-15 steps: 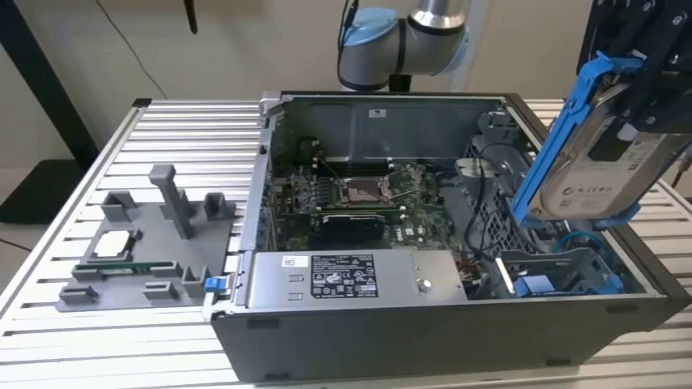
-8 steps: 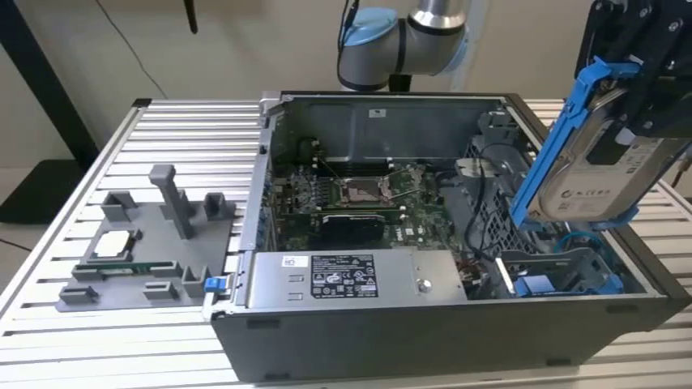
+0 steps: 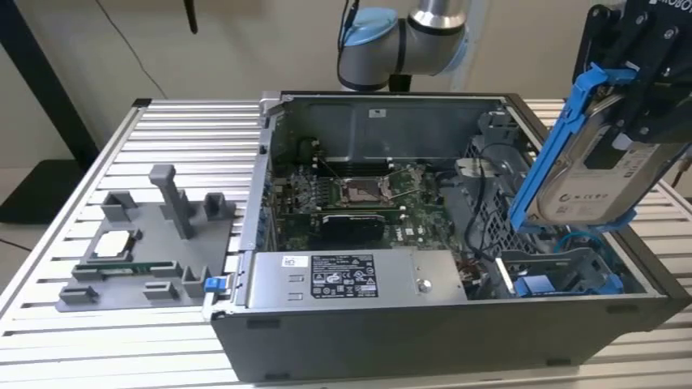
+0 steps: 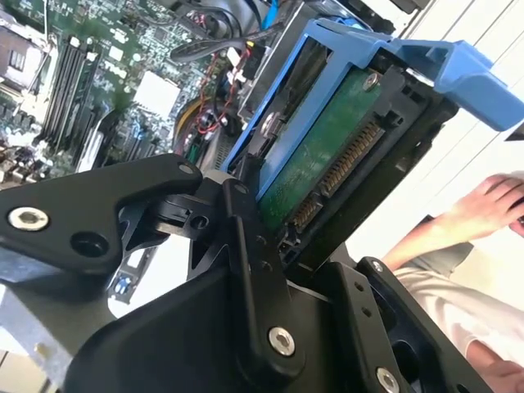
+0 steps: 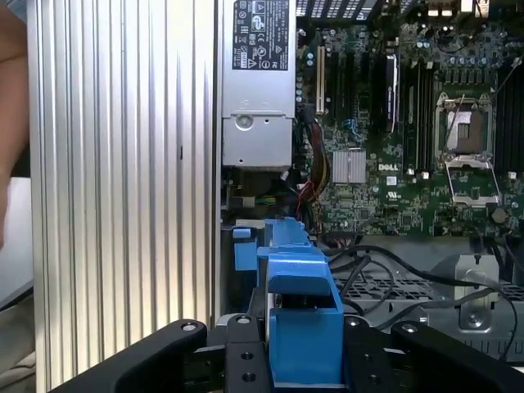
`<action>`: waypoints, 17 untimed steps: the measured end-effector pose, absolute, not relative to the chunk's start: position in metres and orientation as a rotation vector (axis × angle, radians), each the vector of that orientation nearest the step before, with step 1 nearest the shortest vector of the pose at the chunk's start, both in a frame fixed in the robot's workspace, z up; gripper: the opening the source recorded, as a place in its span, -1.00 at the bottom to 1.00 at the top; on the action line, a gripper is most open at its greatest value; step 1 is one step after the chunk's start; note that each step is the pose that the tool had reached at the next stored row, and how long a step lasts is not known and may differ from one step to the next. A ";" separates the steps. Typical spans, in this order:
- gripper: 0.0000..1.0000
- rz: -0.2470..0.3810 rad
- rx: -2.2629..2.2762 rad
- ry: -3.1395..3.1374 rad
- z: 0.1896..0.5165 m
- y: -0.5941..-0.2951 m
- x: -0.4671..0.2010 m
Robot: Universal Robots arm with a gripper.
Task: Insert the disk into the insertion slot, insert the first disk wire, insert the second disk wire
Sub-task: 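Insert the disk into the insertion slot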
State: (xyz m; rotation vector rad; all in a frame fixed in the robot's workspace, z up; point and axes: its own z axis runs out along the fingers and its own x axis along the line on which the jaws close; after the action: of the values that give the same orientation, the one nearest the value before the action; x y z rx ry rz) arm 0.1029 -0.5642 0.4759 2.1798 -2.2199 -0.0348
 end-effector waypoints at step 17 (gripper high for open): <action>-1.00 -0.029 2.178 -2.218 0.467 -0.564 0.103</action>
State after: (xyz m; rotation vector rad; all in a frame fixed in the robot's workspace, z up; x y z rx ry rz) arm 0.1029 -0.5644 0.4671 2.1775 -2.2177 -0.0289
